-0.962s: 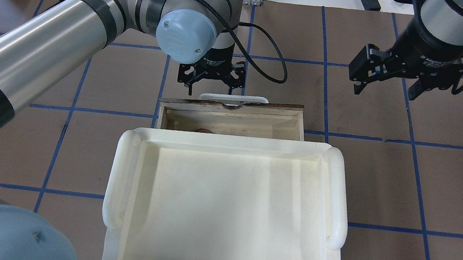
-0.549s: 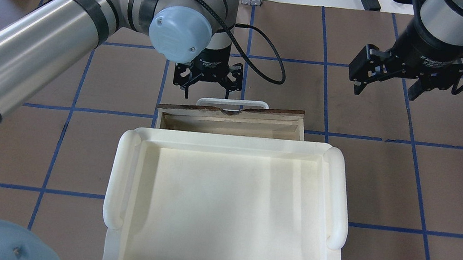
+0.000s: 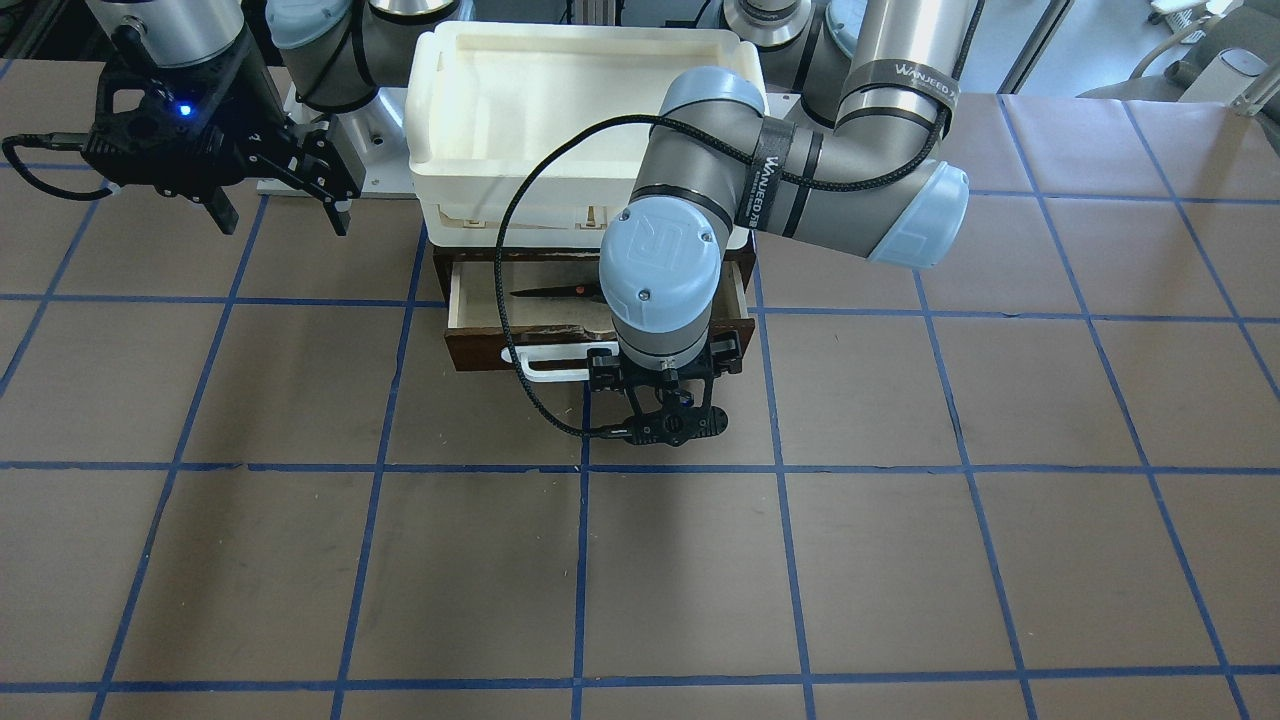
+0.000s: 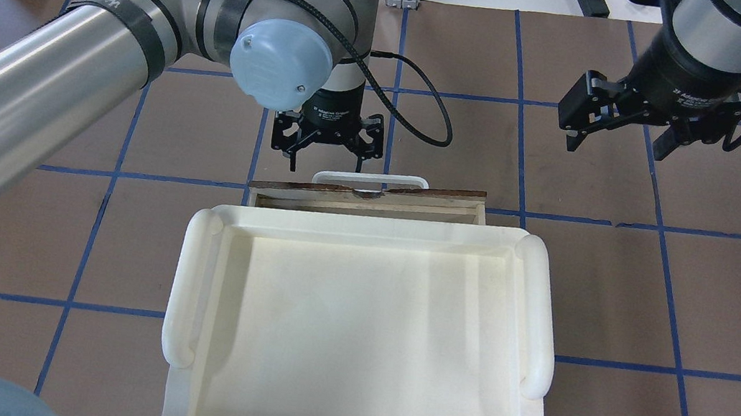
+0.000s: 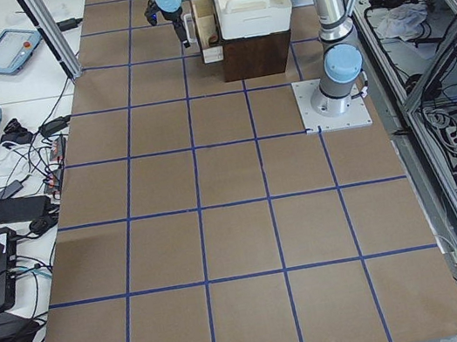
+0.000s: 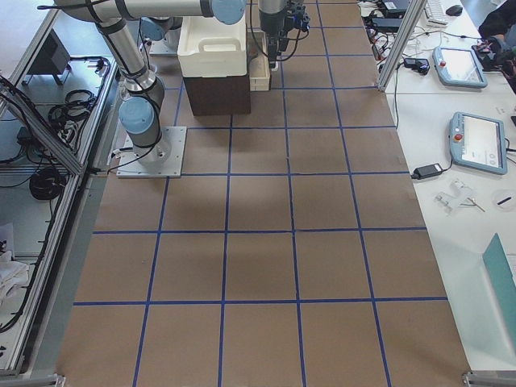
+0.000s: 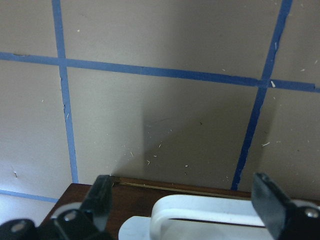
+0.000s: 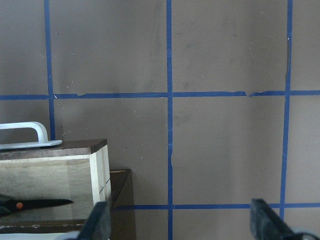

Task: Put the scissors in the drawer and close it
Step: 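Push the drawer front toward the tray with the left gripper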

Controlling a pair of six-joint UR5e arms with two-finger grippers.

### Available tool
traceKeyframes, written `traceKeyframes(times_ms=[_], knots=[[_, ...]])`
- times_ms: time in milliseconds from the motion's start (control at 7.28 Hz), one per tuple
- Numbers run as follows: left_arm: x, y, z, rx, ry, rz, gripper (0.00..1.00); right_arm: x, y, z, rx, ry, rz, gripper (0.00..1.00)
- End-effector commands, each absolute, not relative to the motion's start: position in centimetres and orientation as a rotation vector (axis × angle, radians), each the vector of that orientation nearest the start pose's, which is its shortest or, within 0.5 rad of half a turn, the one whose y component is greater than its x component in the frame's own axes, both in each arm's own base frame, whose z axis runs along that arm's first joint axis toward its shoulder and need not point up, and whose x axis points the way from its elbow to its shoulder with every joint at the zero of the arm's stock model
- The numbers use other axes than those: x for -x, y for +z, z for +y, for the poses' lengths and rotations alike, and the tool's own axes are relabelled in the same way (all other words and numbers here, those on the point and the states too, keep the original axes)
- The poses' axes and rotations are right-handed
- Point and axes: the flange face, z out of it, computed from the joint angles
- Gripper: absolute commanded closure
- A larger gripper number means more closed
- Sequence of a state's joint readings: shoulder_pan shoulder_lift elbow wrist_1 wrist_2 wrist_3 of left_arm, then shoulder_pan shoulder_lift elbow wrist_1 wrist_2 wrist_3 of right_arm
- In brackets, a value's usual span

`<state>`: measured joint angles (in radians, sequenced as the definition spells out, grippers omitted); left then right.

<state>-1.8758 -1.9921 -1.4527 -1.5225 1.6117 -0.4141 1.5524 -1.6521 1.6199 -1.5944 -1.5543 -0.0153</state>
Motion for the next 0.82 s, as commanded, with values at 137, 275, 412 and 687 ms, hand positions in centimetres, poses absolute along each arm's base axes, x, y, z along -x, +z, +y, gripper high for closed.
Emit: traceKeyframes(times_ms=[137,275,412,687], knots=[[30.5,31.8,-54.0,0.161,0.390,2.968,0.00,-12.4,50.4,-46.5,-0.005,-0.084,3.144,0.00],[30.3,31.7,-53.5,0.160,0.422,2.957,0.00,-12.4,50.4,-46.6,-0.003,-0.087,3.144,0.00],[30.3,31.7,-53.5,0.160,0.422,2.957,0.00,-12.4,50.4,-46.6,-0.005,-0.087,3.144,0.00],[30.4,31.7,-53.1,0.159,0.446,2.946,0.00,-12.4,50.4,-46.6,-0.005,-0.087,3.144,0.00]])
